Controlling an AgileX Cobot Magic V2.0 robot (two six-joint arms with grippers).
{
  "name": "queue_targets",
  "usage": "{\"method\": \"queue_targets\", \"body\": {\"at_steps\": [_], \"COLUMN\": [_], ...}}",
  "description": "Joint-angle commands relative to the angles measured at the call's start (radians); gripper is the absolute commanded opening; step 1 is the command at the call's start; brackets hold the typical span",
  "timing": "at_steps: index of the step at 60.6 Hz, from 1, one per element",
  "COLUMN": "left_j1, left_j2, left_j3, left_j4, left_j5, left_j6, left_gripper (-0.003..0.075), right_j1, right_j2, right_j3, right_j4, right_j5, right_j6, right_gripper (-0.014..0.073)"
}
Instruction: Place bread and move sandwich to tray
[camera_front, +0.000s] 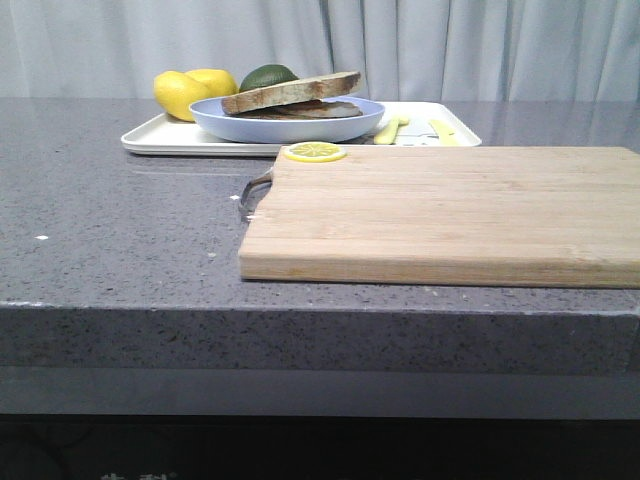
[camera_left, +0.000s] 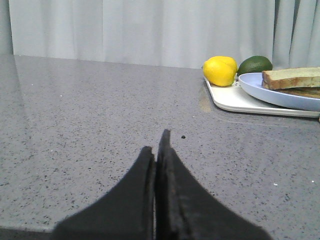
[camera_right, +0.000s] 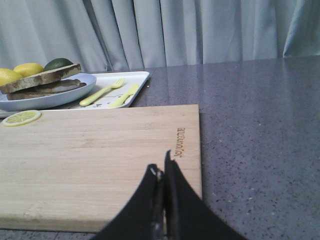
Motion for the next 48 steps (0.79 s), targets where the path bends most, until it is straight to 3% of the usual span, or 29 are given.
{"method": "queue_targets", "body": {"at_steps": [1,18,48], "left_j1": [0.003,0.003,0.003], "left_j2": [-0.020,-0.020,-0.020], "left_j3": [0.000,0.000,0.000], "left_j4": [-0.009,-0.009,-0.009], "left_j5": [-0.094,-0.094,-0.094], "left_j6": [-0.002,-0.002,-0.002], "left_gripper": [-0.0020,-0.0020,-0.0020], "right_j1": [-0.003,-0.003,-0.003], "right_j2": [-0.018,-0.018,-0.018], "right_j3": [-0.003,-0.003,-0.003], "right_j4": [-0.003,-0.003,-0.003], "right_j5": [-0.027,0.151,0.163], "right_j6": [-0.002,-0.002,-0.002], "right_gripper": [-0.0064,-0.0064,-0.0064]}}
